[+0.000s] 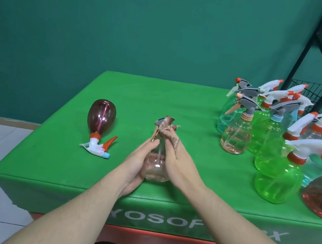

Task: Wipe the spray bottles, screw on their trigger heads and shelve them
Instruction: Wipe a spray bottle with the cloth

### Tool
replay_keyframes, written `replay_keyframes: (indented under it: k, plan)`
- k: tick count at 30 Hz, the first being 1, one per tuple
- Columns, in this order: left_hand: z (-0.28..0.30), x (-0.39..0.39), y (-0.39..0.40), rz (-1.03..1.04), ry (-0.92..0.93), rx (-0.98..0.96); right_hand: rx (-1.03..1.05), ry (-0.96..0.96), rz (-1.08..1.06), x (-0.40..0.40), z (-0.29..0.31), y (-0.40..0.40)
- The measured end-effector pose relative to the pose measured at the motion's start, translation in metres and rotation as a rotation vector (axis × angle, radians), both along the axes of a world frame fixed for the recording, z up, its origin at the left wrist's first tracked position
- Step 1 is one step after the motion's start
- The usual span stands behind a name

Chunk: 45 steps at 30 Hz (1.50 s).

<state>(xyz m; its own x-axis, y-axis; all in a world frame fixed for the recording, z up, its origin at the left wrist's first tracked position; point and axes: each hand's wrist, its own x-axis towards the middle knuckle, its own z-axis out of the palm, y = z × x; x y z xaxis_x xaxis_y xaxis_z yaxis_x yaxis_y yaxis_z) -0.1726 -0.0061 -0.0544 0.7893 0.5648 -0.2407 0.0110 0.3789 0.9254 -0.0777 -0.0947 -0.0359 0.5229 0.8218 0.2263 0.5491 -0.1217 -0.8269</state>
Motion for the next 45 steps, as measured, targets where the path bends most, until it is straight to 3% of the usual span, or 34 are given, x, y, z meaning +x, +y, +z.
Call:
replay_keyframes:
  k: [4,10,19,27,36,42,45]
  plan:
    - [0.001,-0.002,-0.002,0.028,-0.012,-0.03,0.058,-0.008,0.037,-0.004,-0.009,-0.017]
    - [0.002,-0.006,-0.005,0.043,-0.055,-0.042,0.004,-0.196,0.086,-0.003,-0.007,-0.014]
    - [-0.001,-0.002,-0.004,0.027,-0.108,-0.053,-0.02,-0.14,0.049,0.011,0.011,0.021]
    - [-0.003,0.004,-0.009,0.091,-0.045,0.03,0.089,-0.093,0.041,0.007,-0.009,-0.002]
    - [-0.004,0.005,-0.012,0.191,-0.07,0.079,0.046,-0.45,0.14,-0.001,-0.039,-0.04]
    - [-0.002,0.005,-0.012,0.209,-0.06,0.009,0.011,-0.706,0.182,-0.006,-0.055,-0.064]
    - [-0.003,0.005,-0.01,0.216,-0.067,-0.016,0.033,-0.706,0.164,-0.008,-0.057,-0.066]
